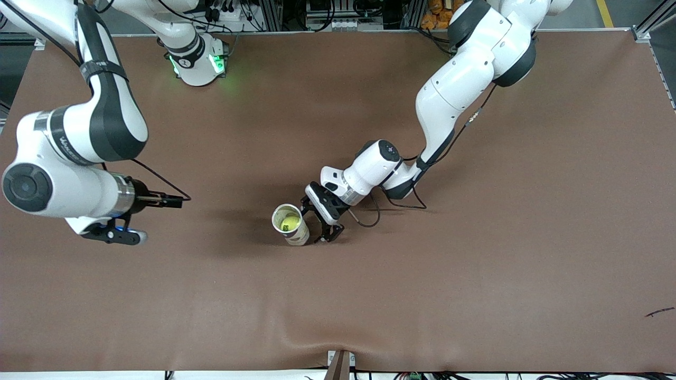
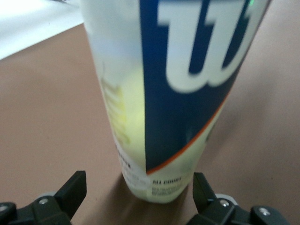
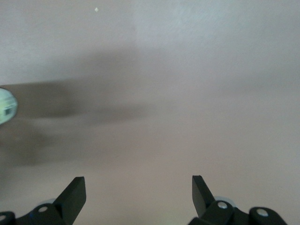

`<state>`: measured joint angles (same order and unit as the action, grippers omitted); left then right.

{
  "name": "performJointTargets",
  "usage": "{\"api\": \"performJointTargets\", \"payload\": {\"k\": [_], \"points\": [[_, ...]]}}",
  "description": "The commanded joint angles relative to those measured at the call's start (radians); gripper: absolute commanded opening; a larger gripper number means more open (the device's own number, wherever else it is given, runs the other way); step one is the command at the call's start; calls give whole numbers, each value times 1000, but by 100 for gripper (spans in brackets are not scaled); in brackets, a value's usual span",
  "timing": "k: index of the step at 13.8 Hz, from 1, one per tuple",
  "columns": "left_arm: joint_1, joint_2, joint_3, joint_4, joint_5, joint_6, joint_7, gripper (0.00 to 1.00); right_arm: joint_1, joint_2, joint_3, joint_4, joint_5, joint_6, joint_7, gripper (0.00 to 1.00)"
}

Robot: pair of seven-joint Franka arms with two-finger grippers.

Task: Insert tennis ball vertically with right arm
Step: 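Withdraw the right gripper while the left gripper sets the tube down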

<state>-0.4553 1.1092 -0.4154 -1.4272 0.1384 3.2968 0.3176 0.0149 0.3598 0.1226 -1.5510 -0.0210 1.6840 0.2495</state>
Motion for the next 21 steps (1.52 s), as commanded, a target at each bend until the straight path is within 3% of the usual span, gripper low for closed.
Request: {"api": "performJointTargets", "payload": {"k": [1,5,8,13,18,21], "points": [[46,-51,-5,-117,23,12,-20,100,2,-179,-52,-271,-23,166,-126,100],[142,-83,-16,-203,20,0,-31,100,25,-255,-167,-310,-22,192,-342,100],[217,-115,-16,-214,16,-44,-75,100,28,-317,-195,-290,-16,154,-403,100],[349,-255,-22,-185,4,-360,-100,100,69,-354,-216,-124,2,-65,-380,100],[463,-419,-19,-79,4,-866,-132,100,51,-371,-207,23,33,-248,-302,100],[490,-541,-11,-75,13,-1049,-271,100,22,-374,-208,57,32,-305,-300,100]]}}
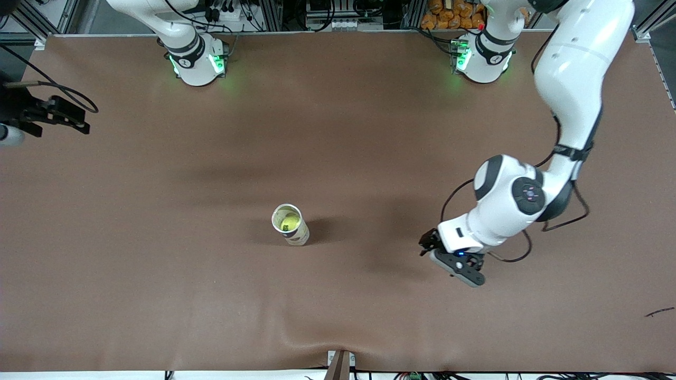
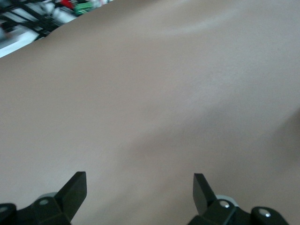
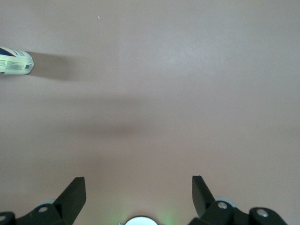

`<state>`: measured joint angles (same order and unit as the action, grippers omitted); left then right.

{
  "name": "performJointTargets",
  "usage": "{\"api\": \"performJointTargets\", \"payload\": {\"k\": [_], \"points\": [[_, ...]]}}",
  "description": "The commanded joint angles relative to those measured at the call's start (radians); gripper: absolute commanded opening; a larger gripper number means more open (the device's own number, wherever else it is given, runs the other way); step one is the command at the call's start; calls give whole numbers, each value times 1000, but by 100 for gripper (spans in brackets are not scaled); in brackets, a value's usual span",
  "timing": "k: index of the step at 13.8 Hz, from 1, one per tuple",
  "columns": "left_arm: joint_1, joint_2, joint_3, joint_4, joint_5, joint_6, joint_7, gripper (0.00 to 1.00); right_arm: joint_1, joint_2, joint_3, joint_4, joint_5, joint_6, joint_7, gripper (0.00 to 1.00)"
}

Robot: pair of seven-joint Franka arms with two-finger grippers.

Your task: Insert tennis ball vertically with right arm

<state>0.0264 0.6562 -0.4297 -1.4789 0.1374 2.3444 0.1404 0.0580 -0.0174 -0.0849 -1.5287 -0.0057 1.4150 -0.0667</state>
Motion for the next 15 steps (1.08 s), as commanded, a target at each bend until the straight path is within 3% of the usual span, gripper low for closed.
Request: {"api": "performJointTargets", "payload": {"k": [1,6,8,12,15], "points": [[13,-142,6,-30,30,-158,-126,100,-21,4,-2,42,15,-40,18,100],[110,-375,28,-23,41,-475,-140,100,-38,8,-7,42,32,-8,21,100],[190,-427,22,-24,45,-502,-110,100,-33,10,-4,39,32,12,39,100],[239,-509,31,-27,27,-513,-108,100,-33,16,-2,45,32,33,42,100],[181,-567,127,-31,2,-644,-117,100,-30,19,-2,45,33,47,28,100]]}}
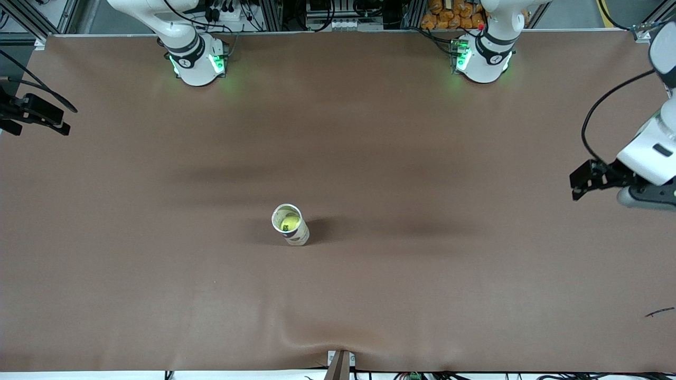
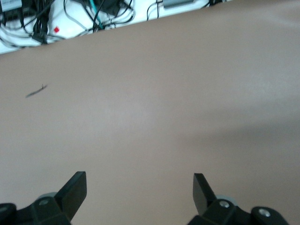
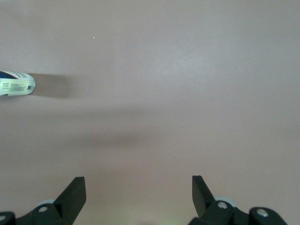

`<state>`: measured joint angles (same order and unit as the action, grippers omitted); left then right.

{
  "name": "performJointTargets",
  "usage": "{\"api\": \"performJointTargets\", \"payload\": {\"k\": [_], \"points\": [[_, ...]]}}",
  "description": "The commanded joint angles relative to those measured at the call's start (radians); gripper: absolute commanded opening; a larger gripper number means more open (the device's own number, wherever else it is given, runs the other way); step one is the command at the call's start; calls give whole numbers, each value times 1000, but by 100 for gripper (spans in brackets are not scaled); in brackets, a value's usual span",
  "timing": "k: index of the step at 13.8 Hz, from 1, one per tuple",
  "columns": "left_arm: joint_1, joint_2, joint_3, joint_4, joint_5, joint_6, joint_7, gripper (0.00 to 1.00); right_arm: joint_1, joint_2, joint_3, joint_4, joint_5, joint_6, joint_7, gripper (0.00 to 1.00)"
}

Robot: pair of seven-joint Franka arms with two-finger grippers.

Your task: Insert tennis ball vertically with right arm

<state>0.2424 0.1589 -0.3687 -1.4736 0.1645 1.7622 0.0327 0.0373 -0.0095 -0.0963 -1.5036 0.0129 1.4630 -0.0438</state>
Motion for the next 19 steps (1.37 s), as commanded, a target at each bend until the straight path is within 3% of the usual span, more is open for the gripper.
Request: {"api": "performJointTargets", "payload": {"k": [1,3,5,8,19], "points": [[-54,-90,104,-36,-67,-101,-14,100,-11,11,9,20,13,-1,1,100],[-71,-119,175,-40,-169,-159,-48,100,-16,25,9,29,12,-6,4,100],[-77,-165,191,-94,-177,-162,-62,100,-14,25,9,31,13,-7,5,100],[-225,-229,357,-155,-178,-161,-86,100,-20,25,9,29,13,-9,4,100],[-276,-320,355,-241,-188,-167,-158,100,-10,26,9,20,13,-12,4,100]]}}
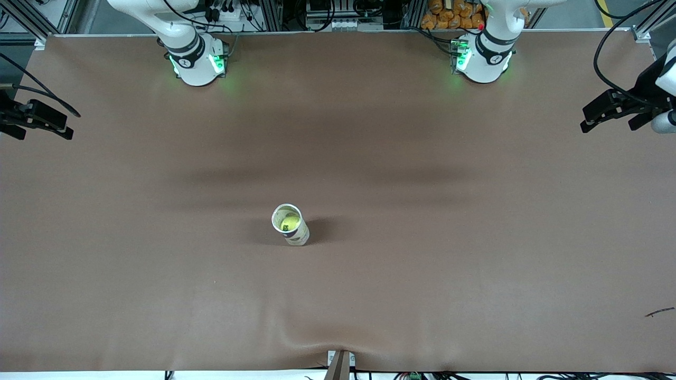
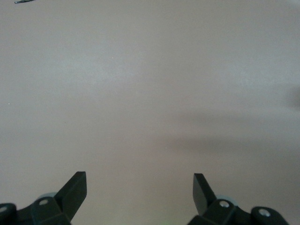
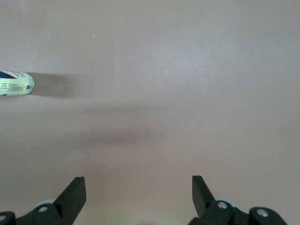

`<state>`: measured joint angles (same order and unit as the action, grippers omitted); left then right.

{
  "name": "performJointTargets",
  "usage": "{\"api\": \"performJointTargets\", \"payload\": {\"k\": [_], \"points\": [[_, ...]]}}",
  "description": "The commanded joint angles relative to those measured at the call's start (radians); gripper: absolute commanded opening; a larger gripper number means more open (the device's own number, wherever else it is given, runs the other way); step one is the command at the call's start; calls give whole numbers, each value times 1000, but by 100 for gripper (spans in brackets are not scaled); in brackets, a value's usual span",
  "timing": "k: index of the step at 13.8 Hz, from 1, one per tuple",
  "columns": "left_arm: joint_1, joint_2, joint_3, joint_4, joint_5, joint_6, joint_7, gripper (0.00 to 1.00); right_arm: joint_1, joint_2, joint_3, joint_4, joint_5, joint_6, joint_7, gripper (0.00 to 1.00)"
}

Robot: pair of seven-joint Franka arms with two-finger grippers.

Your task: Insert tennis ball vertically with right arm

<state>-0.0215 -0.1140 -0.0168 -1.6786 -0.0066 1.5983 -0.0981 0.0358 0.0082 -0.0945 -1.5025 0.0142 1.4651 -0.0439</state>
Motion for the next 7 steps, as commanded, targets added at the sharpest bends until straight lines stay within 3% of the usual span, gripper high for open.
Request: {"api": "performJointTargets", "payload": {"k": [1,7], "points": [[-21,-47,-5,-35,-15,-4,-28,100,-7,9,7,19,12,-14,4,100],[-17,-32,0,0,-1,-31,-20,100,-2,10,7,16,12,-11,4,100]]}}
